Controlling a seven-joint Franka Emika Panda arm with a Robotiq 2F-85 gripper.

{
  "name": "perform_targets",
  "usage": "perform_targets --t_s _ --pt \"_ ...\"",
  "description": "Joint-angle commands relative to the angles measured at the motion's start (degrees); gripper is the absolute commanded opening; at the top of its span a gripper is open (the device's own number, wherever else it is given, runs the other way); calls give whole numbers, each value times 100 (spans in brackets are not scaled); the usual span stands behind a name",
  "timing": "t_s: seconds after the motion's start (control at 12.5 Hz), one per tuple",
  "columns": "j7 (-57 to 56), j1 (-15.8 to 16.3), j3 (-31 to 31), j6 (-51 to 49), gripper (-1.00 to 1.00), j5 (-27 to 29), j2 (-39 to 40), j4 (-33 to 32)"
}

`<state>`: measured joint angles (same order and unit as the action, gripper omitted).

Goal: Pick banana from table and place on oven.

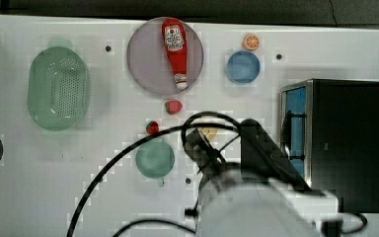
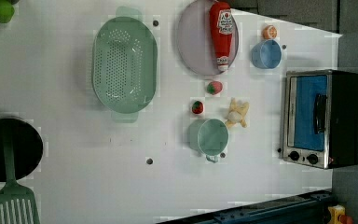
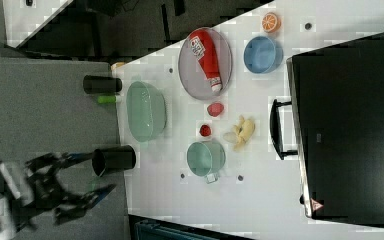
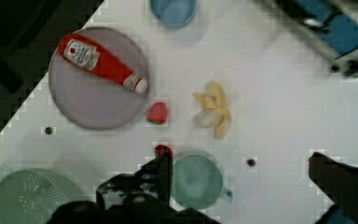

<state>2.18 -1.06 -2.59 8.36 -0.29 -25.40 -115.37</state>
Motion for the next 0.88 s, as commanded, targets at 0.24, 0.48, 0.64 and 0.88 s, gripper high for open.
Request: perform_targets --t_s 0.24,0.48,0.64,0.88 --pt "-144 32 -20 1343 100 -83 1369 -1093" --pt "-144 30 -28 2812 100 -83 1960 -1695" --pt "-144 30 -29 3794 100 -83 2380 -2054" --pt "-141 28 -37 4628 100 -83 3112 -2335"
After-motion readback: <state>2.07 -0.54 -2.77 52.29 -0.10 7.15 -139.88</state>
